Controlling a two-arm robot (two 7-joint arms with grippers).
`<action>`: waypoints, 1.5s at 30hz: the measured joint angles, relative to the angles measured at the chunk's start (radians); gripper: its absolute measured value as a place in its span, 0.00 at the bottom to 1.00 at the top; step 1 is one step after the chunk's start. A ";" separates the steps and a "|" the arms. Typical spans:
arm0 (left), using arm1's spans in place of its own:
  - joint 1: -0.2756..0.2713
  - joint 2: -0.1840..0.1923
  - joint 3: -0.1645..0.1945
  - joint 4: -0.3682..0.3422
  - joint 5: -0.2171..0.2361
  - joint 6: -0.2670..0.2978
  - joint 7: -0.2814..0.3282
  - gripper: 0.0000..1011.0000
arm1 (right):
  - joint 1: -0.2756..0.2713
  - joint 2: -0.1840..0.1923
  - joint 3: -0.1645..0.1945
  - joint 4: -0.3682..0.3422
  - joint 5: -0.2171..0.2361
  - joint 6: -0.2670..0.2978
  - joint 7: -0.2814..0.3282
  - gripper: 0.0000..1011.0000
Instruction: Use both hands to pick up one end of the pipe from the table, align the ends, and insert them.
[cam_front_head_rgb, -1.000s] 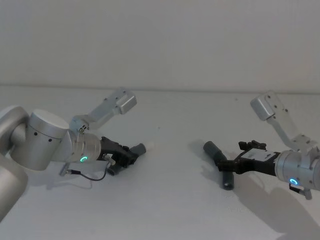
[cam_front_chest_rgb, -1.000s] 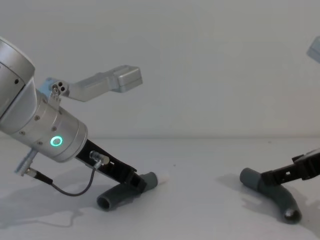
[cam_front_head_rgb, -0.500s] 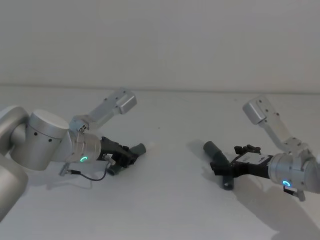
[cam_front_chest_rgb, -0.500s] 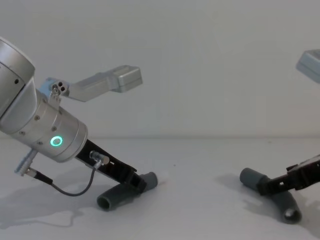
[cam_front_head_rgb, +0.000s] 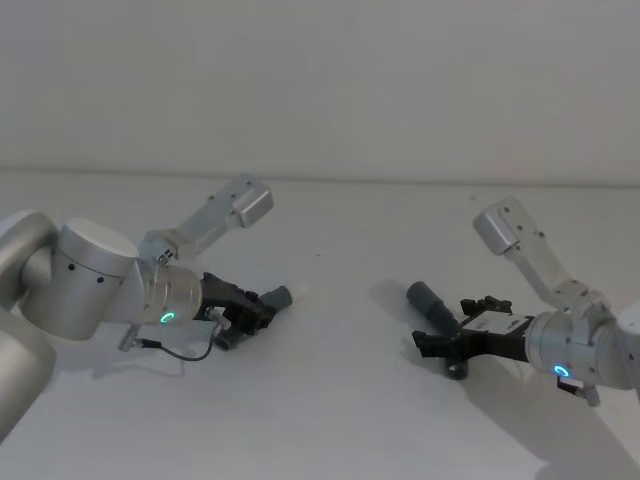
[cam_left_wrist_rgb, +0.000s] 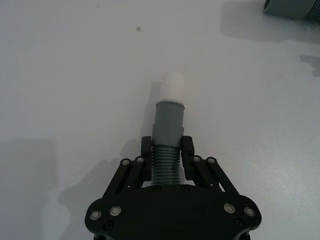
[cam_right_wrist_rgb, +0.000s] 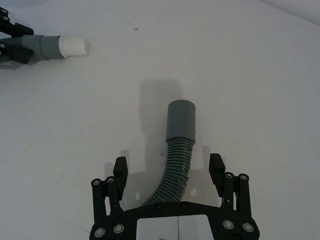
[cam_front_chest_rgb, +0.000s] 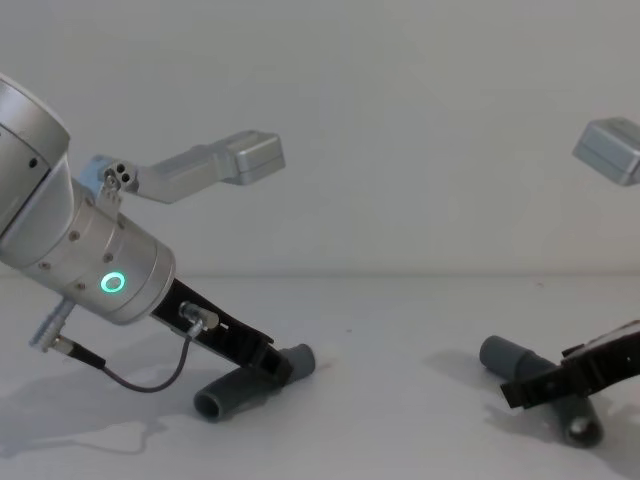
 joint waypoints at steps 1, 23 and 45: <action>0.000 0.000 0.000 0.000 0.000 0.000 0.000 0.33 | 0.000 -0.001 0.000 0.000 -0.001 0.001 0.000 0.99; 0.000 0.000 0.000 0.000 0.000 0.000 0.000 0.33 | -0.003 -0.017 0.000 0.004 -0.013 0.014 -0.007 0.79; 0.000 0.000 0.000 0.000 0.000 0.000 0.000 0.33 | -0.004 -0.020 0.001 0.004 -0.016 0.017 -0.008 0.26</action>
